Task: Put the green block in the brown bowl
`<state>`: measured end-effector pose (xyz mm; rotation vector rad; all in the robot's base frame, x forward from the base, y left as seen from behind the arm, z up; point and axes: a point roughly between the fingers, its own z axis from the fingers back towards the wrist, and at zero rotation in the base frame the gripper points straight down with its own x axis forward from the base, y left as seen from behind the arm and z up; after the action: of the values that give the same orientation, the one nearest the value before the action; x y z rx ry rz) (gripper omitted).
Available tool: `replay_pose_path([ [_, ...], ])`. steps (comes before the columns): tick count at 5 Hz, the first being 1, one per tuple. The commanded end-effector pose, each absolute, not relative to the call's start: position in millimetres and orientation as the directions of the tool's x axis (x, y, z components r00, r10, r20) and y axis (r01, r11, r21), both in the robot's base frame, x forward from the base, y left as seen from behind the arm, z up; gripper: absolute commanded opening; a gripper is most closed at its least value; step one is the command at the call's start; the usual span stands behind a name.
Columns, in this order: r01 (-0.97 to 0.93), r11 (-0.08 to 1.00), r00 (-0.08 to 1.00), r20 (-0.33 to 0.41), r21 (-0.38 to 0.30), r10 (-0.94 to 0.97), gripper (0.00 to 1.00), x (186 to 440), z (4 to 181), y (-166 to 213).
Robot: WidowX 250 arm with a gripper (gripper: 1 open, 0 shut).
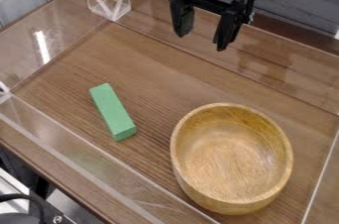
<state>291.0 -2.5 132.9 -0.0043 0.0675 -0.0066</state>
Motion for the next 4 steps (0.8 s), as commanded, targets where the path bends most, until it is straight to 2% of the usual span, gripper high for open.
replay_pose_path([
  [1, -0.241, 0.97, 0.967, -0.086, -0.014, 0.239, 1.0, 267.2, 121.8, 14.2],
  [2, -0.475, 0.88, 0.873, -0.133, -0.017, 0.469, 1.0, 221.3, 94.3, 44.0],
  [3, -0.675, 0.735, 0.738, -0.098, -0.068, 0.668, 1.0, 184.0, 80.7, 89.9],
  [4, -0.787, 0.605, 0.615, -0.078, -0.119, 0.785, 1.0, 189.8, 66.8, 89.3],
])
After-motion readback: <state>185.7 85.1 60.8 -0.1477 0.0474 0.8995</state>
